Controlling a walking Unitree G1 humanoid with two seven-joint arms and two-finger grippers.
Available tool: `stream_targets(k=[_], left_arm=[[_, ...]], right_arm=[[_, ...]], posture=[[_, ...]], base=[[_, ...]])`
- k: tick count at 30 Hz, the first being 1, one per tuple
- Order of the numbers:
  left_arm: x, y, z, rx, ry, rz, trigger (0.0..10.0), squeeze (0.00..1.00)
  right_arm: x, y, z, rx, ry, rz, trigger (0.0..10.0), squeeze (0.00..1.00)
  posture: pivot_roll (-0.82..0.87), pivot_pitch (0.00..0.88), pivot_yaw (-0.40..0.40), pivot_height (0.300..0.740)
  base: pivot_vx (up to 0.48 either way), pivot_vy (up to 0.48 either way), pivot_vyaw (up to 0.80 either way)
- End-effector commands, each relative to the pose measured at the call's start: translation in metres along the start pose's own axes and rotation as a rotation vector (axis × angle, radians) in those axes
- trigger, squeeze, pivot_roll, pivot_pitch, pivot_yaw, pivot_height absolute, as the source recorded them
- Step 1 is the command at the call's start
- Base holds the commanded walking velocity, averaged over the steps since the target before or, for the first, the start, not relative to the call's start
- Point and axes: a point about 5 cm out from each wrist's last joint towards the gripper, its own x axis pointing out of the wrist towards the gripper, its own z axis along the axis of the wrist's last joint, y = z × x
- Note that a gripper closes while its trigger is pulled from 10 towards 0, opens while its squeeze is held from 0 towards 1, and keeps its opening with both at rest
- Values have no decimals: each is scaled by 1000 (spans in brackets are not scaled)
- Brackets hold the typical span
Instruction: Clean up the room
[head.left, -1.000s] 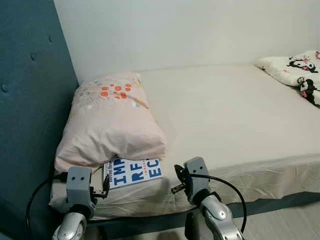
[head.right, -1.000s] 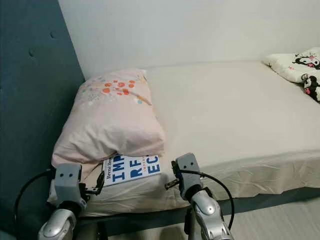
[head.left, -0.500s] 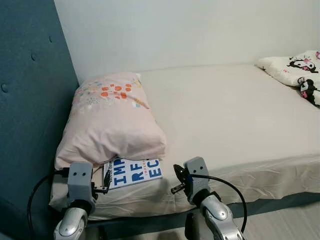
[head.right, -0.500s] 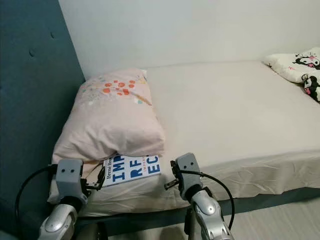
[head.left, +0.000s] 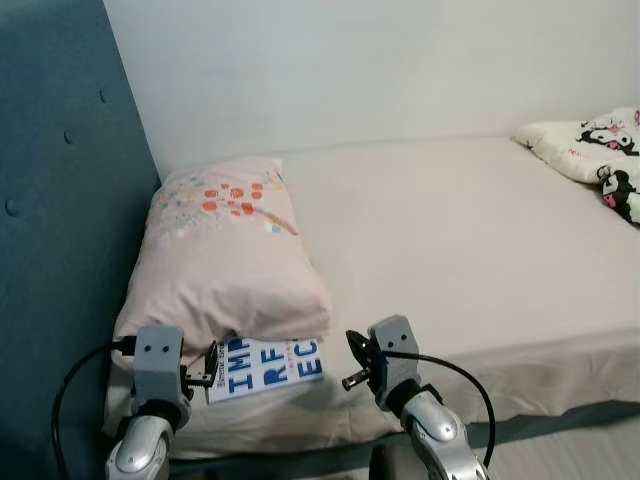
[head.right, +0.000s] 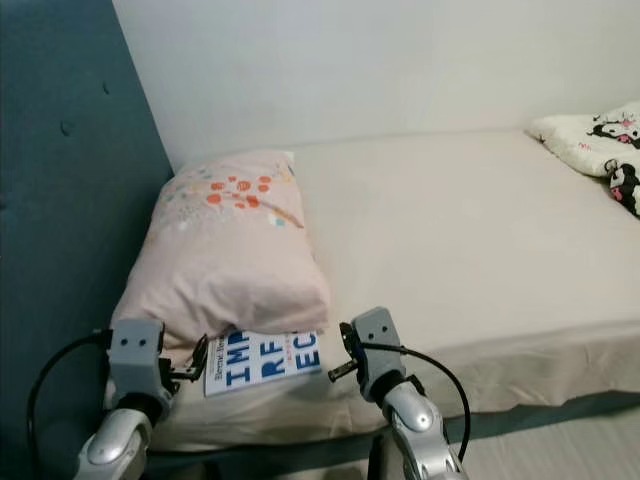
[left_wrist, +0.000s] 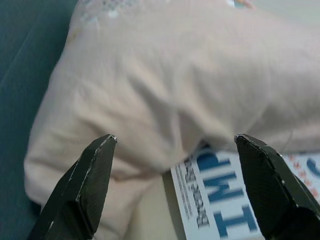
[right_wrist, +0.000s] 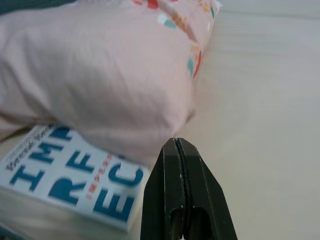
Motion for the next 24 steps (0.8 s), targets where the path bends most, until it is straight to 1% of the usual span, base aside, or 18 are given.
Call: stream_targets(k=[1, 5, 11, 19, 24], left_arm=[[-2, 3, -6, -11, 29, 18, 10000, 0], [-3, 1, -7, -25, 30, 13, 10000, 0], [-4, 2, -8, -21, 29, 16, 10000, 0], [-4, 6, -5, -34, 13, 37, 10000, 0], [-3, 9, -5, -37, 13, 51, 10000, 0]], right_arm=[[1, 2, 1, 12, -4, 13, 10000, 0], [1, 2, 0, 9, -1, 20, 10000, 0], [1, 2, 1, 9, -1, 29, 10000, 0], [2, 6, 4, 20, -17, 93, 10000, 0], [2, 8, 5, 2, -20, 118, 10000, 0]], posture=[[38, 70, -29, 625], [38, 70, -32, 625], [38, 70, -35, 625], [38, 67, -36, 625], [38, 65, -40, 650]], base=[[0, 0, 0], [0, 0, 0], [0, 0, 0], [0, 0, 0], [0, 0, 0]])
